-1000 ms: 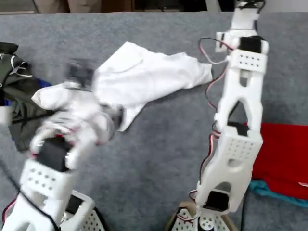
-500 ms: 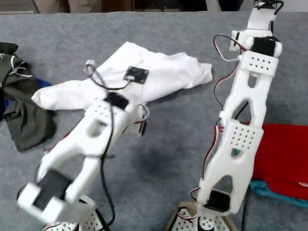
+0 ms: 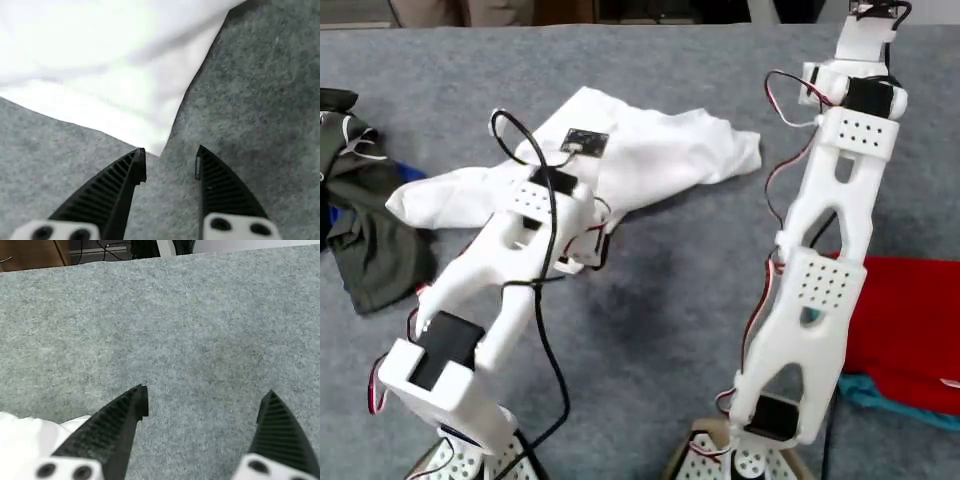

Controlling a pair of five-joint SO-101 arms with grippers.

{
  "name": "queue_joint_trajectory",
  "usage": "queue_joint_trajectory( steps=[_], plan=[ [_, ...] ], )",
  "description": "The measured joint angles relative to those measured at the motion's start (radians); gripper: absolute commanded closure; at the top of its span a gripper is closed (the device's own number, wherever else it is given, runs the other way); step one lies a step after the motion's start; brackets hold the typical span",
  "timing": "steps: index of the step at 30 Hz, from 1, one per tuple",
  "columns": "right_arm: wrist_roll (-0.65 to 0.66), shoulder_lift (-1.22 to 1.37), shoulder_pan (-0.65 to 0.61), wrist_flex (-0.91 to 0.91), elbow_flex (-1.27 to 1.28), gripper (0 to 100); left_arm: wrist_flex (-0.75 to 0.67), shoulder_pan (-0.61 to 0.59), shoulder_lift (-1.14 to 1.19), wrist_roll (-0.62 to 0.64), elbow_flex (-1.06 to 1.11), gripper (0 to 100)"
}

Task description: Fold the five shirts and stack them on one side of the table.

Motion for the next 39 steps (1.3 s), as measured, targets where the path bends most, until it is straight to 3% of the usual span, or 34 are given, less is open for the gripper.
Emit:
queue_joint_trajectory(
  steps=[17, 22, 27, 35, 39],
  plan=[
    [0.0, 0.003, 0.0, 0.012, -0.002, 64.8, -0.124, -0.031, 0.164, -0.054, -0.005, 81],
    [0.0, 0.003, 0.0, 0.015, -0.002, 64.8, -0.12, -0.04, 0.209, -0.069, -0.037, 83],
    [0.0, 0.003, 0.0, 0.015, -0.002, 64.8, -0.118, -0.046, 0.226, -0.078, -0.063, 99],
    [0.0, 0.003, 0.0, 0.026, -0.002, 64.8, -0.118, -0.044, 0.232, -0.123, -0.072, 98],
    [0.0, 0.003, 0.0, 0.087, -0.038, 64.8, -0.008, -0.052, 0.235, -0.126, -0.137, 98]
  ],
)
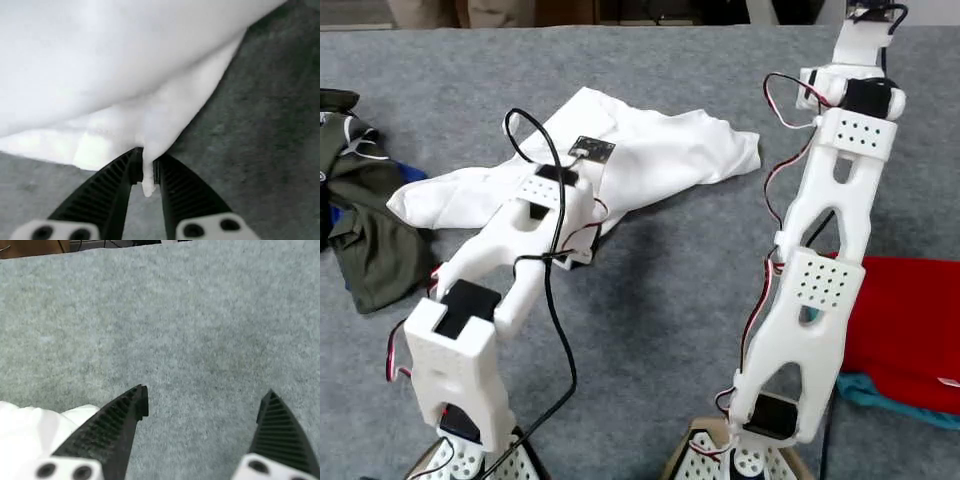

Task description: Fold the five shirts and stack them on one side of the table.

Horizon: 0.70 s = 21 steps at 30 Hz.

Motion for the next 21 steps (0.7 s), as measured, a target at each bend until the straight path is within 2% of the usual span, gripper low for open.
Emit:
queue_joint_trajectory(
  steps=[4, 11, 15, 19, 21],
  plan=[
    [0.0, -0.002, -0.051, 0.098, -0.037, 64.8, 0.17, -0.011, -0.035, -0.003, -0.121, 98],
    [0.0, 0.064, -0.29, 0.147, -0.044, 64.8, 0.43, -0.015, -0.192, -0.009, -0.371, 98],
    [-0.038, 0.163, -0.381, 0.147, -0.044, 64.9, 0.497, -0.015, -0.27, -0.009, -0.466, 98],
    [-0.077, 0.244, -0.399, 0.147, -0.044, 65.3, 0.525, -0.015, -0.354, -0.009, -0.523, 98],
    [-0.098, 0.265, -0.397, 0.15, -0.044, 70.2, 0.526, -0.015, -0.41, -0.009, -0.546, 98]
  ],
)
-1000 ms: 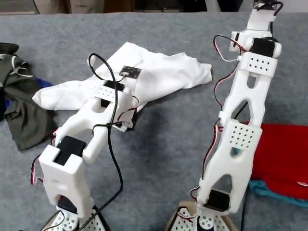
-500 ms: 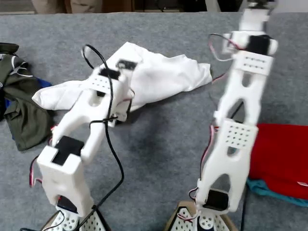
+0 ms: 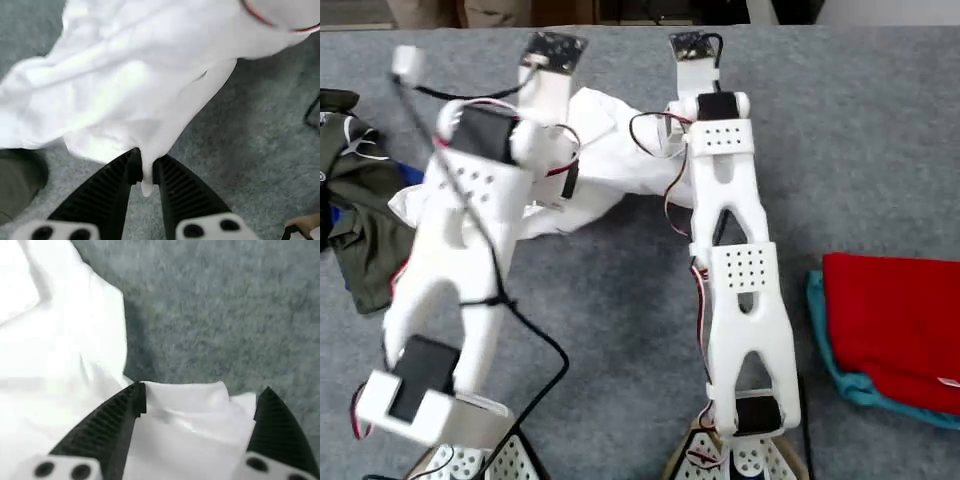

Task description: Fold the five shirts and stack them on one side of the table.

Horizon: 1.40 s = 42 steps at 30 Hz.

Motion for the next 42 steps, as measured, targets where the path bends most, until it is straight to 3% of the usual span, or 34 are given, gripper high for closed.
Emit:
queue_joint_trajectory(
  steps=[6, 14, 18, 23, 28, 33, 37, 42],
  plan=[
    [-0.044, 0.009, 0.0, 0.071, -0.006, 97.7, 0.0, -0.002, -0.172, 0.0, -0.1, 98],
    [-0.044, -0.041, 0.002, 0.278, -0.23, 89.4, 0.002, -0.002, -0.331, 0.0, -0.31, 98],
    [0.003, -0.255, 0.037, 0.298, -0.221, 79.8, 0.002, -0.002, -0.391, 0.0, -0.394, 98],
    [0.077, -0.601, 0.101, 0.301, -0.103, 76.7, 0.002, -0.002, -0.454, 0.002, -0.46, 98],
    [0.161, -0.973, 0.12, 0.301, 0.198, 76.7, 0.002, -0.002, -0.474, 0.002, -0.471, 98],
    [0.222, -1.433, 0.091, 0.301, 0.704, 76.7, -0.009, -0.002, -0.465, 0.002, -0.471, 98],
    [0.239, -1.835, -0.06, 0.301, 1.157, 76.7, -0.012, -0.002, -0.41, 0.002, -0.471, 98],
    [0.212, -2.209, -0.358, 0.29, 1.59, 76.4, -0.012, -0.035, -0.236, 0.002, -0.471, 98]
  ],
)
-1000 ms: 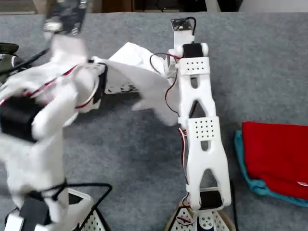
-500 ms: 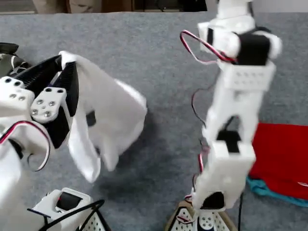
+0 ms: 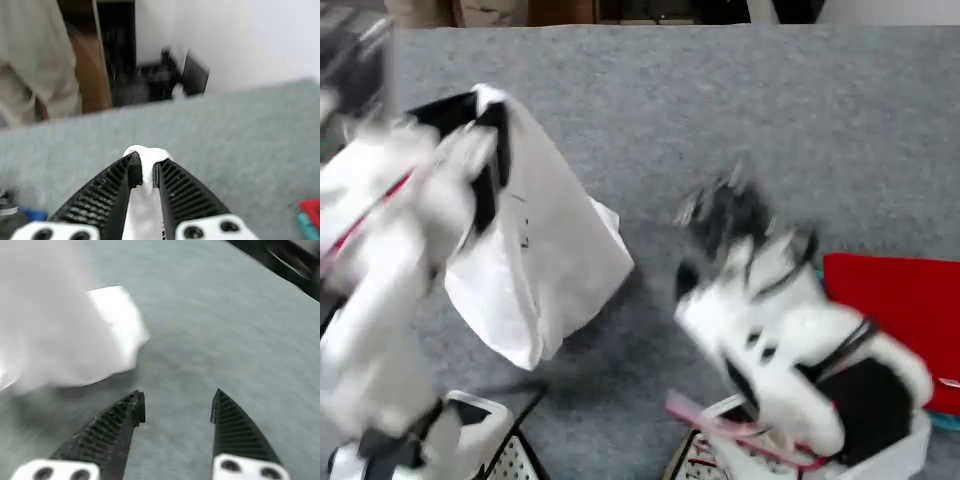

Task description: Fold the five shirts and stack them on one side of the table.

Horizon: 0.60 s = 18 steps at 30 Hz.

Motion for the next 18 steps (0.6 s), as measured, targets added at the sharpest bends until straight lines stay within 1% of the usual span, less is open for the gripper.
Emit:
queue_joint_trajectory(
  steps=[1, 3, 5, 8, 13, 16, 18],
  plan=[
    [-0.02, -0.009, -0.049, -0.026, 0.064, 76.4, 0.0, -0.014, 0.04, 0.0, 0.0, 98],
    [-0.049, -0.003, -0.1, -0.11, 0.173, 76.4, 0.0, -0.032, 0.11, 0.0, 0.003, 98],
    [-0.074, 0.018, -0.12, -0.227, 0.252, 76.3, 0.0, -0.037, 0.152, 0.0, 0.003, 98],
    [-0.107, 0.123, -0.144, -0.411, 0.319, 76.3, 0.0, -0.054, 0.163, -0.002, 0.002, 98],
    [-0.173, 0.381, -0.204, -0.646, 0.336, 76.3, 0.0, -0.089, 0.172, -0.003, 0.006, 98],
    [-0.206, 0.572, -0.204, -0.743, 0.334, 76.7, 0.0, -0.129, 0.173, -0.002, 0.031, 98],
    [-0.213, 0.701, -0.204, -0.772, 0.322, 76.8, 0.0, -0.161, 0.173, -0.003, 0.049, 98]
  ],
)
